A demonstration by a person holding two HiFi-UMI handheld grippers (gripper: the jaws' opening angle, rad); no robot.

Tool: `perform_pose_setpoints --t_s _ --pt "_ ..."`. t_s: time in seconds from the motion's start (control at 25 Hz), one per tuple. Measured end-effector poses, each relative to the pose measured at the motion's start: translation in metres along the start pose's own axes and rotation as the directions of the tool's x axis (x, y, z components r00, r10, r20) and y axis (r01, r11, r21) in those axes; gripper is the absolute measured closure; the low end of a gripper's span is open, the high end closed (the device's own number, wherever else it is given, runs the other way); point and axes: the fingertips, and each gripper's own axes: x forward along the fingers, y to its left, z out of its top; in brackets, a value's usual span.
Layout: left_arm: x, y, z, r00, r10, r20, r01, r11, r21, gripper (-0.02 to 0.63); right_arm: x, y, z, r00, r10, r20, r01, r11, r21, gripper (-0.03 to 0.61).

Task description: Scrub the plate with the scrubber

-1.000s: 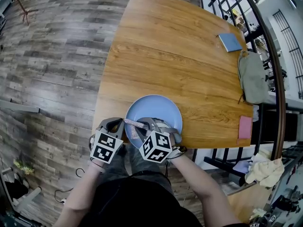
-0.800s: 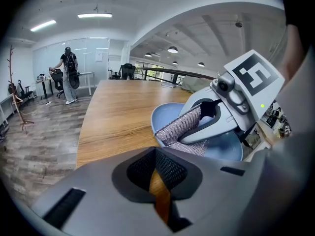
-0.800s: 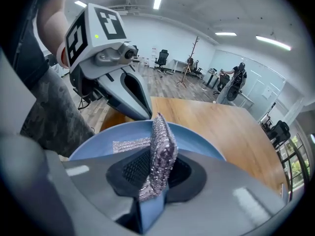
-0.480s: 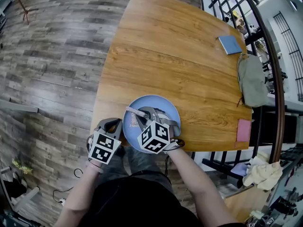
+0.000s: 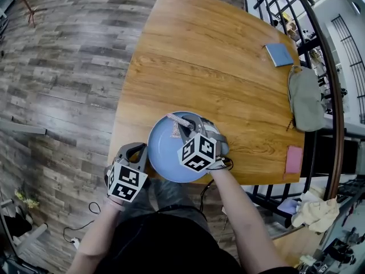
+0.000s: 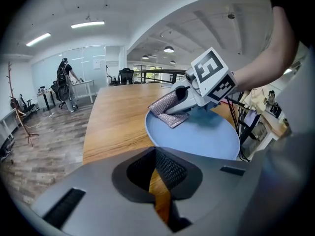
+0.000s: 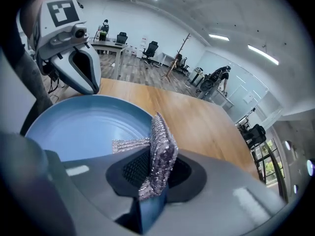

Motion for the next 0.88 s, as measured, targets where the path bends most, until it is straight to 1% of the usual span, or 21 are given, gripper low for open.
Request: perform_pose_setpoints --t_s 0.24,0.48,0.6,0.72,0.88 --pt "-0.001 0.001 0.001 1.0 0.0 0.003 0.0 1.0 -0.005 0.617 -0.009 -0.017 -0.023 0.997 -0.061 -0.037 0.062 0.998 0.024 0.509" --pt "0.0 0.0 0.0 1.0 -0.009 -0.004 0.009 1.0 0.008 0.617 -0.023 -0.023 -0.053 0.993 -0.084 -0.084 0.096 0.983 0.155 0.51" --pt "0.0 0.001 0.0 1.0 -0.016 -0.007 0.016 1.0 0.016 0.617 -0.032 -0.02 -0.063 0.991 -0.086 -0.102 0.107 0.969 0.222 0.511" --pt "-0.001 0.0 0.0 1.0 -0.021 -0.01 0.021 0.999 0.025 0.617 -0.041 -0.01 -0.071 0.99 -0.08 -0.116 0.108 0.96 0.257 0.511" --pt "0.001 0.001 0.001 1.0 -0.026 -0.013 0.027 0.999 0.034 0.617 -0.053 0.008 -0.076 0.991 -0.05 -0.122 0.084 0.95 0.3 0.511"
